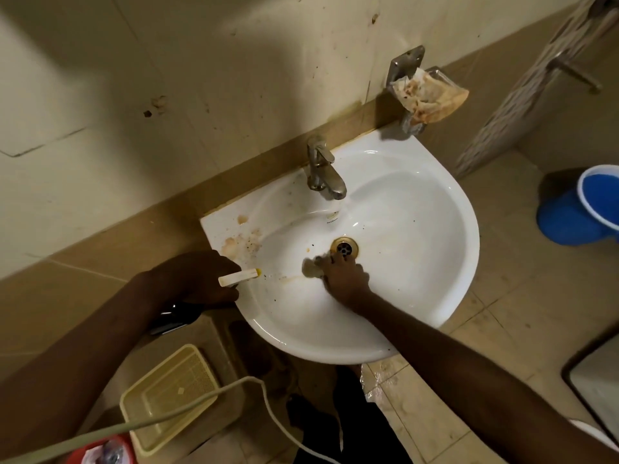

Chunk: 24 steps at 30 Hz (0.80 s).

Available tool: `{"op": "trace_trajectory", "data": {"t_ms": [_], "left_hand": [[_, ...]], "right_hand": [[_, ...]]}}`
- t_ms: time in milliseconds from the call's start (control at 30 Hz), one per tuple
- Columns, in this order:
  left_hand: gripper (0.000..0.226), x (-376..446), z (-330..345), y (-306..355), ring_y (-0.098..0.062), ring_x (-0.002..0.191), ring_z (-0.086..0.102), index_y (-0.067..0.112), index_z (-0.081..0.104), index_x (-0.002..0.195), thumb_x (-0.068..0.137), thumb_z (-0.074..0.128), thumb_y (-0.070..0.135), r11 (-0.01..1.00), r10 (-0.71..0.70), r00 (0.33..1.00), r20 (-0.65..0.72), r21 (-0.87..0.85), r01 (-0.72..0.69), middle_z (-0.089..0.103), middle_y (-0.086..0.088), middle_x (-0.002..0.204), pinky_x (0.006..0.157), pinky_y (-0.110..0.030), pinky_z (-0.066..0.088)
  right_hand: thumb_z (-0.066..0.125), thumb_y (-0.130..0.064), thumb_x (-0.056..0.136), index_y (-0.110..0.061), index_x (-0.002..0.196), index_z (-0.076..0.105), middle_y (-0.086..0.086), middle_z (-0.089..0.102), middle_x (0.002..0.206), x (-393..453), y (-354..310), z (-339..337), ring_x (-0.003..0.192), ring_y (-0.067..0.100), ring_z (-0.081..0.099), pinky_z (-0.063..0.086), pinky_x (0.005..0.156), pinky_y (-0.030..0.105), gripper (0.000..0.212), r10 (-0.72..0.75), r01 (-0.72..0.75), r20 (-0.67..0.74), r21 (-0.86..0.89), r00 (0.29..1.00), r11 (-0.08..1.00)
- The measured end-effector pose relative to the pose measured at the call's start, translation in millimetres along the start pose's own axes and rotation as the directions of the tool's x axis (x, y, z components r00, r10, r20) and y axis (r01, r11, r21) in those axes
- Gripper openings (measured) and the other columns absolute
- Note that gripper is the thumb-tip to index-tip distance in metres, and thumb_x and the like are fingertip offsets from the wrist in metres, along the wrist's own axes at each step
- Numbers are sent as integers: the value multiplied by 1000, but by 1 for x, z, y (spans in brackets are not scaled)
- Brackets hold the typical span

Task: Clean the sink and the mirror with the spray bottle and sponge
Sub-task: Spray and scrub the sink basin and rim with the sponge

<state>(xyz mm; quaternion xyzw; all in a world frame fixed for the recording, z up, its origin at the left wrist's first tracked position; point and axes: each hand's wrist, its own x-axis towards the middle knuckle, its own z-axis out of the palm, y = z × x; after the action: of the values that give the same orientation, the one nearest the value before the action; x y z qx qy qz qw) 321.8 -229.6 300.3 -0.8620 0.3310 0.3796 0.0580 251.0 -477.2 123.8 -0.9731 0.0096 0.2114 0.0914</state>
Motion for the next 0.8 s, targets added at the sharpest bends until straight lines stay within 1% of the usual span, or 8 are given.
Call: {"op": "trace_trajectory", "data": {"t_ms": [100, 200, 300, 367, 500, 600, 700, 800], "left_hand": [[26, -1, 0, 0, -12, 75, 51, 37, 36, 64, 83, 48, 51, 1000, 9, 1000, -4, 27, -9, 45, 15, 68, 74, -25, 42], [19, -2, 1, 5, -10, 82, 54, 34, 53, 80, 87, 49, 52, 1000, 20, 999, -33, 17, -19, 58, 12, 84, 76, -22, 41], [30, -2, 6, 9, -11, 96, 59, 23, 63, 109, 90, 54, 45, 1000, -6, 1000, -31, 24, 7, 65, 6, 110, 87, -23, 45], [28, -4, 8, 8, -11, 98, 59, 26, 62, 108, 90, 53, 46, 1000, -12, 1000, -25, 15, 13, 65, 6, 113, 88, -23, 45], [27, -10, 10, 7, -8, 91, 57, 29, 62, 104, 91, 50, 50, 998, -66, 998, 0, -4, 66, 65, 8, 112, 69, -13, 38], [34, -20, 7, 9, -5, 84, 57, 25, 64, 104, 92, 47, 52, 997, -71, 997, -39, -24, 70, 66, 9, 101, 56, -4, 34], [29, -28, 11, 6, -6, 87, 57, 25, 63, 110, 94, 49, 44, 999, -46, 997, -59, -25, 45, 67, 5, 109, 56, 0, 35], [31, -36, 13, 2, -5, 79, 54, 22, 65, 103, 90, 51, 46, 995, -86, 994, -60, -58, 83, 69, 2, 104, 53, -5, 31]], "right_hand": [[47, -41, 91, -30, 137, 44, 5, 41, 137, -3, 28, -19, 120, 34, 42, 44, 93, 50, 47, -210, 201, 66, 118, 976, 973], [37, -60, 81, -34, 127, 55, 2, 50, 132, -45, 64, -46, 118, 26, 46, 39, 99, 38, 55, -429, 413, 276, 118, 860, 903], [27, -69, 79, -35, 128, 53, 5, 47, 129, -51, 85, -47, 117, 31, 43, 37, 96, 42, 65, -232, 250, 219, -55, 948, 967], [31, -59, 88, -32, 133, 49, 8, 45, 130, -32, 67, -34, 117, 34, 43, 41, 95, 46, 55, -142, 155, 103, -124, 984, 980], [51, -35, 90, -36, 134, 48, 5, 44, 134, 0, 22, -19, 117, 34, 46, 47, 90, 49, 45, -154, 150, 28, 129, 988, 980], [51, -32, 84, -23, 117, 64, 2, 61, 121, -31, 21, -25, 112, 21, 53, 44, 94, 37, 36, -452, 400, 67, 364, 889, 841], [58, -17, 87, -18, 113, 67, -1, 67, 112, -74, 15, -41, 103, 3, 49, 36, 88, 22, 28, -595, 469, 141, 486, 791, 738], [54, -20, 89, -13, 112, 66, 4, 67, 110, -82, -28, -41, 102, 12, 51, 36, 86, 25, 26, -688, 620, -41, 475, 724, 624]]}}
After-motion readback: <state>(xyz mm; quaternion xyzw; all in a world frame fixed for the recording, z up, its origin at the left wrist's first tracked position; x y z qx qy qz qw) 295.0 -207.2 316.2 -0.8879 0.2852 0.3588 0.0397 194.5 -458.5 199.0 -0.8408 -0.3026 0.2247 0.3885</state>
